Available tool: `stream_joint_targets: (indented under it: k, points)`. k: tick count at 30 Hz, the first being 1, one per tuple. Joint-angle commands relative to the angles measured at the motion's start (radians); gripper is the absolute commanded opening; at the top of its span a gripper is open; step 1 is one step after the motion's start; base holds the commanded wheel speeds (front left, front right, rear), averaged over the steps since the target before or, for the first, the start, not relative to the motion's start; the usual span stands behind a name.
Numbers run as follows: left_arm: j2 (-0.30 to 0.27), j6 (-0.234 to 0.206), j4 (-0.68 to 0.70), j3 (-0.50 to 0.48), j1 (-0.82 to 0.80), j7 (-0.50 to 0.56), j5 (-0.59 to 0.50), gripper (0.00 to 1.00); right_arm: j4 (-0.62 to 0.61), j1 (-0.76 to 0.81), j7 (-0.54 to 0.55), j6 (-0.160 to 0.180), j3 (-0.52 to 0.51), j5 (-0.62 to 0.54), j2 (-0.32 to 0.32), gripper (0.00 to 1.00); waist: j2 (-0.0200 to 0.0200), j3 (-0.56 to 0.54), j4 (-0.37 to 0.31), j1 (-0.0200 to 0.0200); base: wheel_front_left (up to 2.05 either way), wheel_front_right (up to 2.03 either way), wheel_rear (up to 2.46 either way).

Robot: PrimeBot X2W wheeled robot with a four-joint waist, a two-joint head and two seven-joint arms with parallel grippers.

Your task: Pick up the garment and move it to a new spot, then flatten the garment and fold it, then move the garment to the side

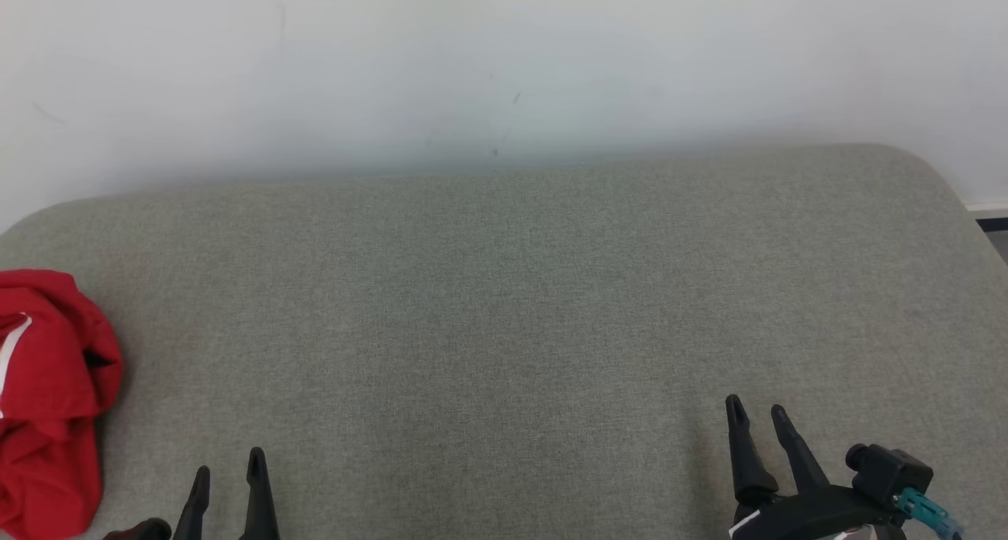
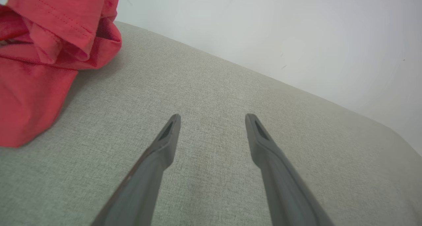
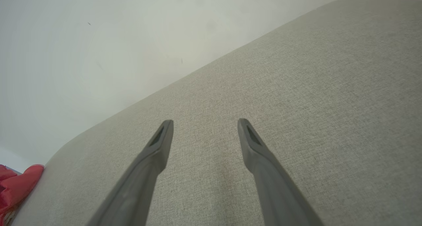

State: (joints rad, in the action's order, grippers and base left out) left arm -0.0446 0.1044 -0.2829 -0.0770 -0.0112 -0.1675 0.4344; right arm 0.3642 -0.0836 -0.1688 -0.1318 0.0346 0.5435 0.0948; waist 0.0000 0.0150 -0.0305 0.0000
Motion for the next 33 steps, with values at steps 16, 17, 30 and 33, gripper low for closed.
stream_joint_targets:
  k: [16,17,30,33]
  points:
    - [-0.007,-0.014,-0.013,0.002,0.005,-0.046,-0.150,1.00,0.020,-0.019,-0.044,0.002,0.021,-0.162,0.012,1.00,0.0000,0.003,-0.005,0.0000,0.00,0.00,0.00]
    - [-0.007,-0.014,-0.013,0.002,0.006,-0.046,-0.158,1.00,0.023,-0.019,-0.046,0.002,0.021,-0.171,0.012,1.00,0.0000,0.004,-0.005,0.0000,0.00,0.00,0.00]
    - [-0.007,-0.023,-0.011,-0.004,0.016,-0.073,-0.254,1.00,0.041,-0.021,-0.073,0.002,0.027,-0.289,0.008,1.00,0.0000,0.007,-0.011,0.0000,0.00,0.00,0.00]
    - [-0.008,-0.025,-0.012,-0.002,0.018,-0.079,-0.272,1.00,0.044,-0.022,-0.077,0.002,0.028,-0.312,0.010,1.00,0.0000,0.007,-0.012,0.0000,0.00,0.00,0.00]
